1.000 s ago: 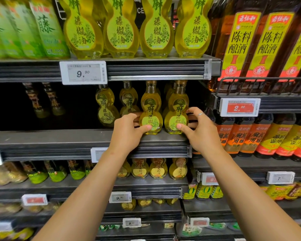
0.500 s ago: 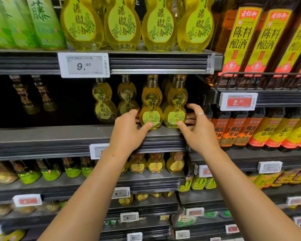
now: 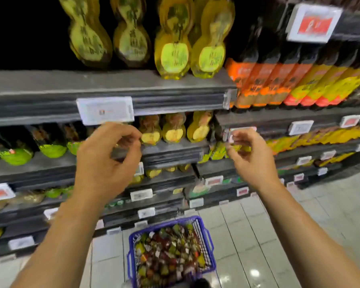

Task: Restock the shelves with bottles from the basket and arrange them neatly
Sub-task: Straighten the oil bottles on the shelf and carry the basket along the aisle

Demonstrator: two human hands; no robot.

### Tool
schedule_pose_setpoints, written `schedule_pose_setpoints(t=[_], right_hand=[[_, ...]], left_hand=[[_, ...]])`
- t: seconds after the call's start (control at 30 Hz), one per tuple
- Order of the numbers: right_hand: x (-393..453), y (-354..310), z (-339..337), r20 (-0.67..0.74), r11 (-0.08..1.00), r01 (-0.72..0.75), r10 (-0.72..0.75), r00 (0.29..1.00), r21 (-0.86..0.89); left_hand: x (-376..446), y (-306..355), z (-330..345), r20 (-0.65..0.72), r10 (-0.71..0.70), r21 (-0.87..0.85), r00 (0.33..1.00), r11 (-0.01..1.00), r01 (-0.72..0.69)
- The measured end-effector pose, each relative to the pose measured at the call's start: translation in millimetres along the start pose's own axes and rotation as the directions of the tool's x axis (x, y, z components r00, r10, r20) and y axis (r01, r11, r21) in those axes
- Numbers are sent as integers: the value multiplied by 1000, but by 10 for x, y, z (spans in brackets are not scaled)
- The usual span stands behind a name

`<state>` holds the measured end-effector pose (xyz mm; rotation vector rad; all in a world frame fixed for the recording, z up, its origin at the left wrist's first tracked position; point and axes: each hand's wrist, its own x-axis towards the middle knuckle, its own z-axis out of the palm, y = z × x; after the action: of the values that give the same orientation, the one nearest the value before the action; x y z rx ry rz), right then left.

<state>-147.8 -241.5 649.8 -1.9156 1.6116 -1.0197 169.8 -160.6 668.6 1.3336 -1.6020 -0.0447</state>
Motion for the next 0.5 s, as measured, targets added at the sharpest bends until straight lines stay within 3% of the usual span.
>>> schedule_pose_setpoints(t=[0.1, 0.17, 0.23, 0.3, 0.4, 0.5], right_hand=[[-304, 431, 141, 149, 990, -126, 134, 980, -63], [-481, 767, 253, 267, 970, -229, 244, 932, -85], [-653, 1118, 379, 398, 934, -337, 355, 846, -118], [-861, 1486, 517, 509, 896, -410, 436, 743, -168], [-1188, 2048, 719, 568, 834, -499, 536, 625, -237], [-1496, 2608, 881, 620, 786, -540, 591, 515, -301]], left_hand=[[-470, -263, 255, 165, -212, 30, 963, 977, 210], [-848, -467, 477, 282, -372, 124, 884, 928, 351], [-1273, -637, 680, 392, -547, 270, 739, 837, 476], [-1774, -729, 860, 456, -712, 392, 534, 699, 598], [-2524, -718, 1091, 417, -877, 500, 239, 441, 745], [-3191, -698, 1359, 344, -935, 549, 92, 280, 787]])
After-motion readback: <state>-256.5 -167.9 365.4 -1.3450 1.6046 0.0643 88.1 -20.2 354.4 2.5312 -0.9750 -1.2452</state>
